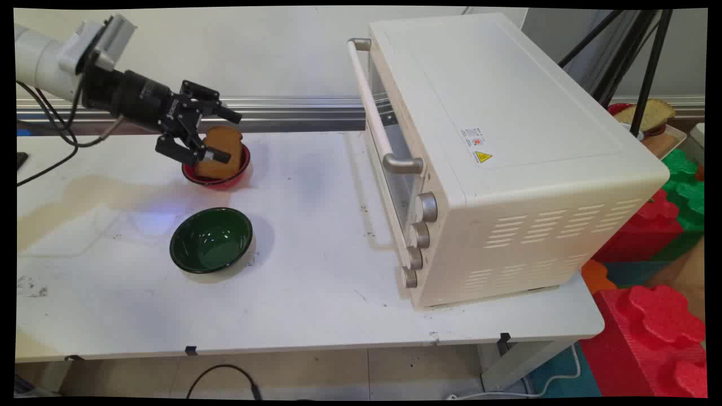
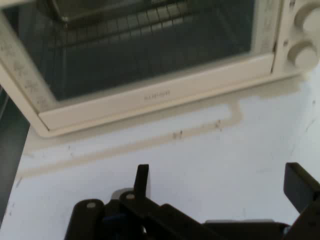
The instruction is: Open the oven
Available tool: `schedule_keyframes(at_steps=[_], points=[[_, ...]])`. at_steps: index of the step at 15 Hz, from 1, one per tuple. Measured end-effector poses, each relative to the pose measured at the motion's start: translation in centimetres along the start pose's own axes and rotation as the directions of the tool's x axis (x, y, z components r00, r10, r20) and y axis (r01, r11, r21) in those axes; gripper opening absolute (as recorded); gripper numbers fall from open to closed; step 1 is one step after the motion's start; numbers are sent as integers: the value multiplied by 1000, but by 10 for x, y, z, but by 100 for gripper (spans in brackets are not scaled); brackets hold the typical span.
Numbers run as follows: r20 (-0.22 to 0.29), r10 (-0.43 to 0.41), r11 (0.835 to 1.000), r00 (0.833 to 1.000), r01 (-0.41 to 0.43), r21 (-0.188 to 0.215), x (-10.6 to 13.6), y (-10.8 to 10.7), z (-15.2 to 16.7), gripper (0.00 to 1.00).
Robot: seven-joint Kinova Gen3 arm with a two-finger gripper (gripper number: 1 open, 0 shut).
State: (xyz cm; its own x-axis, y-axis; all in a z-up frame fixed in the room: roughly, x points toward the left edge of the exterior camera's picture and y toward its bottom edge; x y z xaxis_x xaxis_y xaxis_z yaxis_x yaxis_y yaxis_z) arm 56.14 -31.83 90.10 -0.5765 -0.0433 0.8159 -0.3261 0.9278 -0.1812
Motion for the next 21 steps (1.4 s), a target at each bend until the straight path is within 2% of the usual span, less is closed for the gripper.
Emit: schedule_keyframes(at_steps=[6,12,17,21], points=[[-124,-48,999,991,46,-19,28,-2,-1,100],[-241,-71,997,968,67,-28,63,-9,12,100],[-296,-87,996,951,82,-28,87,-17,35,100],[-311,-89,996,946,85,-26,105,-22,60,100]])
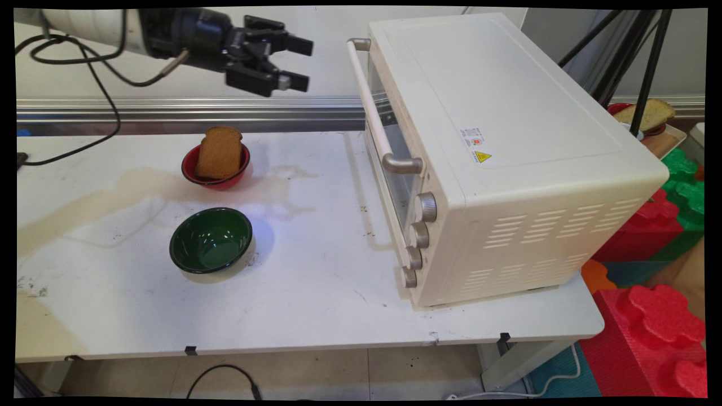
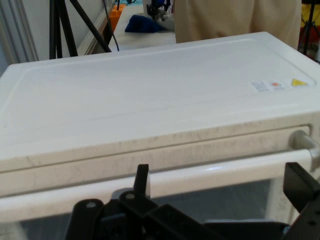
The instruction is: Open the oven
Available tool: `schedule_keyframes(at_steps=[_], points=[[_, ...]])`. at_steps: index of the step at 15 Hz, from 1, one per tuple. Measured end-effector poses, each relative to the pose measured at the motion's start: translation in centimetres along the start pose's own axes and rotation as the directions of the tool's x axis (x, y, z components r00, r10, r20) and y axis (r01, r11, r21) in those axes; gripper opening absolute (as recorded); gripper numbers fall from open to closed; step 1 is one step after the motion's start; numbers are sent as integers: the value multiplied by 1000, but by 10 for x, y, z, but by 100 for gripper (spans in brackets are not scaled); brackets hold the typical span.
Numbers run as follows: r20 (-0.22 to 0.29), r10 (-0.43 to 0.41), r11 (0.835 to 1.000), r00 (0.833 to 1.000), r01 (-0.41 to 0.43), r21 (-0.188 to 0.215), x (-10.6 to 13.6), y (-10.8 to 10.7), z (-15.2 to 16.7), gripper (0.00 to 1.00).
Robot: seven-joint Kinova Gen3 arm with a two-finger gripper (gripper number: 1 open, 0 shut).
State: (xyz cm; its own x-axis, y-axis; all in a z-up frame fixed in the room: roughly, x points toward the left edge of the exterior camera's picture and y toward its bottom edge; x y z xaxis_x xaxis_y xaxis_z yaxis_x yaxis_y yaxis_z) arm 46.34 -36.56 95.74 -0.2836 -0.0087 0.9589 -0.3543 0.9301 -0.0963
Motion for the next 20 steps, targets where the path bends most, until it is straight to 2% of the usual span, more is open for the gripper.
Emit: schedule_keyframes(at_steps=[7,8,20], points=[[8,6,1000,1000,-6,13,4,-10,44,100],[11,8,1000,1000,-8,12,4,-11,48,0],[44,21,1000,999,-22,10,-2,-19,83,0]])
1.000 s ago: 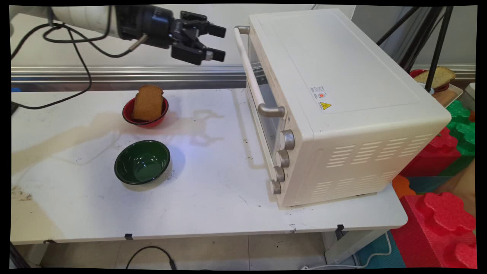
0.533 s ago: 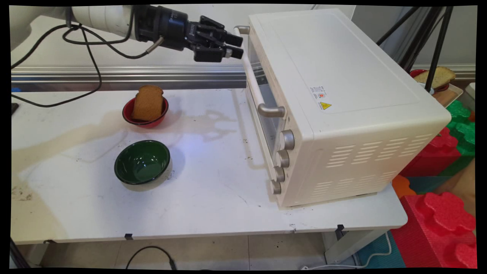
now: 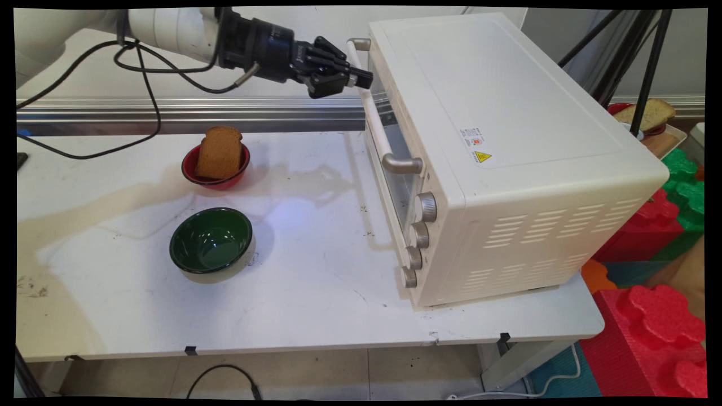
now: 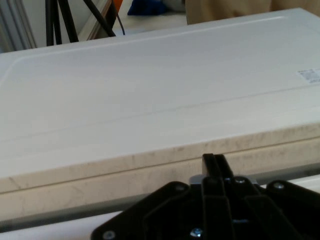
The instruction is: Open the oven
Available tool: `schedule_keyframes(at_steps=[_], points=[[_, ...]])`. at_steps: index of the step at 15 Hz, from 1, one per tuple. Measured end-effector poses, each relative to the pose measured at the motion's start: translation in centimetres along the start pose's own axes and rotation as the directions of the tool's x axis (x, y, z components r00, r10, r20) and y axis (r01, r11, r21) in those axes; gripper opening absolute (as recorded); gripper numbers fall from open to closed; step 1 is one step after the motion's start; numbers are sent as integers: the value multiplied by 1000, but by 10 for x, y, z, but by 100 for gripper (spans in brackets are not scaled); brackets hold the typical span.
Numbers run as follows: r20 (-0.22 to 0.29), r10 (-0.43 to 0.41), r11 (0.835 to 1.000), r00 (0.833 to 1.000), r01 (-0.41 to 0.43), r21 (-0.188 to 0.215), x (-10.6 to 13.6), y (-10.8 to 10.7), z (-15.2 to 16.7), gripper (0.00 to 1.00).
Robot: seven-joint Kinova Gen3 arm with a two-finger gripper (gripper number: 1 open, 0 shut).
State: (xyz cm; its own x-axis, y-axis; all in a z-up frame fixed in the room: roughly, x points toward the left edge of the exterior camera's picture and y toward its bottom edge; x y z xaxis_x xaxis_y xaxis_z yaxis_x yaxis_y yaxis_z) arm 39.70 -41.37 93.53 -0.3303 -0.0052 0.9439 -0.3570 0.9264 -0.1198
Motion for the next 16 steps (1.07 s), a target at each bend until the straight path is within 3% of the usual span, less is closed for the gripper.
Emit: schedule_keyframes(at_steps=[8,16], points=[[36,8,1000,999,-8,0,-6,-3,18,0],[84,29,1000,996,-29,-4,-18,-7,10,0]])
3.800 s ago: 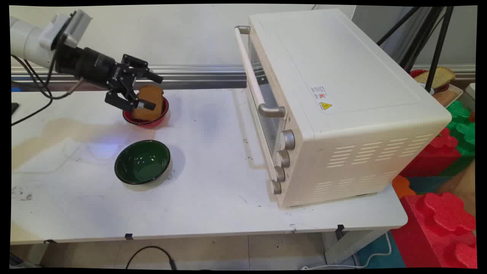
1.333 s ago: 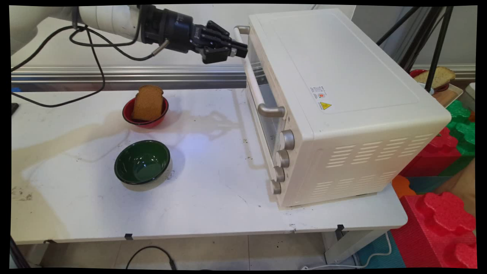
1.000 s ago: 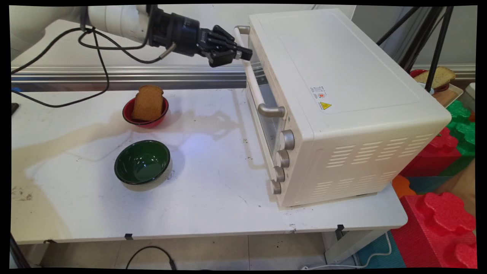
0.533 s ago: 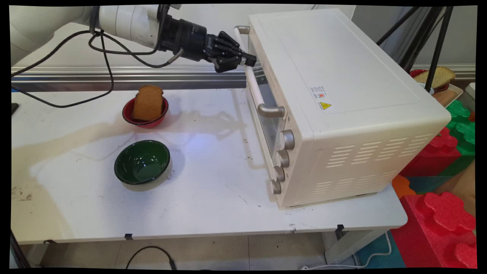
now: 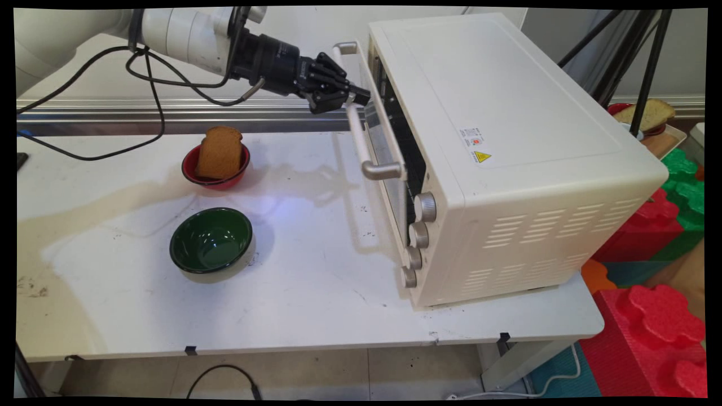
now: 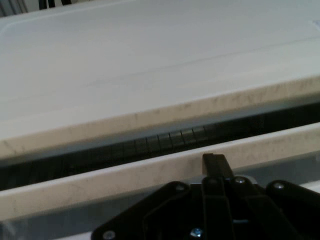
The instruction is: Open the oven
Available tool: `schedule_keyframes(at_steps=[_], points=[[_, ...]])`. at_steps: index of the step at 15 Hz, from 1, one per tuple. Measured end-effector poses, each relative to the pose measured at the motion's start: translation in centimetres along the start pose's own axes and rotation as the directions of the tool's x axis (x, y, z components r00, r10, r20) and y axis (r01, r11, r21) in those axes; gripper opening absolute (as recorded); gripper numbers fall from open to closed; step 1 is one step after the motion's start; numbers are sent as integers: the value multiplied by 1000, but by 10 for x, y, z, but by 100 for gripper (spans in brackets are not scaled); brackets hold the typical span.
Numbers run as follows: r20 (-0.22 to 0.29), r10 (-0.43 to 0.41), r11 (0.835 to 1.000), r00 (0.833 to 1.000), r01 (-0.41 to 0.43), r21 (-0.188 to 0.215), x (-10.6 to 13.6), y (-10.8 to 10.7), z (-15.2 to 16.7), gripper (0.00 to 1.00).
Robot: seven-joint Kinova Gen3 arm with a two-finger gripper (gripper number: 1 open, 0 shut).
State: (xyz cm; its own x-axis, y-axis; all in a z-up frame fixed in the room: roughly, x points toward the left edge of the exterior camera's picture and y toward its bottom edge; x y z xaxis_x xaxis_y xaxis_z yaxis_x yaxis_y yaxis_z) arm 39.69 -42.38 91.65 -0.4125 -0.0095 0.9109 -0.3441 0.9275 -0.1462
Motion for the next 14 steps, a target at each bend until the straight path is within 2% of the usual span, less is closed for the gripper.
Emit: schedule_keyframes(at_steps=[14], points=[[89,53,998,995,-50,-33,-25,2,-41,0]])
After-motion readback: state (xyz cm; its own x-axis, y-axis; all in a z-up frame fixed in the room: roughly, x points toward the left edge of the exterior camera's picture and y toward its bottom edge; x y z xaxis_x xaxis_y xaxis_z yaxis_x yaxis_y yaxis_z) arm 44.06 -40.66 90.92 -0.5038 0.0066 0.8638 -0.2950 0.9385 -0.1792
